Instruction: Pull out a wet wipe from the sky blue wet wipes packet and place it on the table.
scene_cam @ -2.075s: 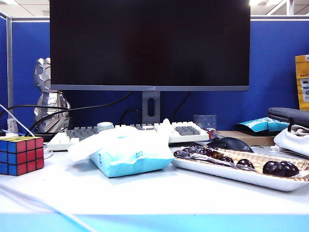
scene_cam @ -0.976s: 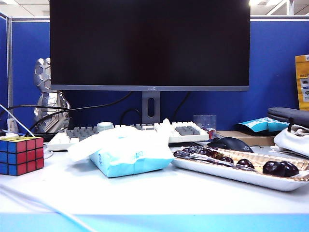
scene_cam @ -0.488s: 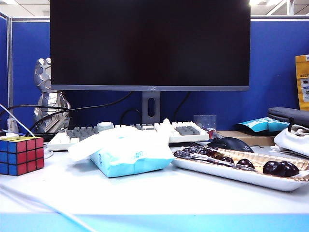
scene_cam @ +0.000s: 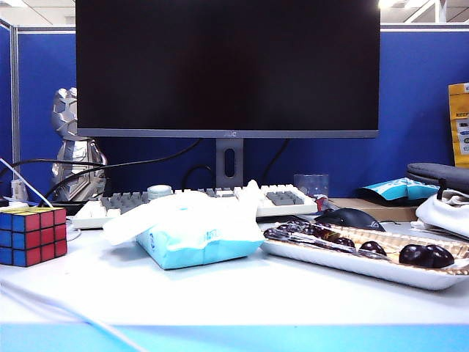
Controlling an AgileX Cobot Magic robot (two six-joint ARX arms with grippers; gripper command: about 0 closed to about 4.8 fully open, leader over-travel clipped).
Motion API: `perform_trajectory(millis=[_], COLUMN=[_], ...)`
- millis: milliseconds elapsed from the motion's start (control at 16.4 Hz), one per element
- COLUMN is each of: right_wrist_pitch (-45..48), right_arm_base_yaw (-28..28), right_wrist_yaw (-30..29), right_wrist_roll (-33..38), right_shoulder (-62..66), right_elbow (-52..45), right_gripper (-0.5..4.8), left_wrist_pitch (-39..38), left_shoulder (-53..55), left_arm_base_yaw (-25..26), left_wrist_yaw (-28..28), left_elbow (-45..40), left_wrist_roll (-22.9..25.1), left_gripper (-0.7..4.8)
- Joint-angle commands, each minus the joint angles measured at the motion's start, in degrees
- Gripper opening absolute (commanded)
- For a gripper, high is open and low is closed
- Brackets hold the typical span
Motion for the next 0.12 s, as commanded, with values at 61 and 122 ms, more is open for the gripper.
perform_trajectory(millis=[61, 122], right_wrist_pitch=[0.48, 0.48], right_arm_base_yaw=[0.04, 0.04], right_wrist_yaw=[-0.07, -0.07], right_wrist_roll=[0.20, 0.20], right_shoulder=[-0.02, -0.02], right_elbow=[-0.13, -0.13], right_gripper=[-0.01, -0.01], left_wrist_pitch=[0.44, 0.44], left_shoulder=[-0.17, -0.17], left_arm_base_yaw=[0.09, 0.09], left_wrist_yaw=[0.00, 0.00], left_elbow=[-0.07, -0.07], left_wrist_roll=[0.13, 0.13], left_gripper=[-0.03, -0.03])
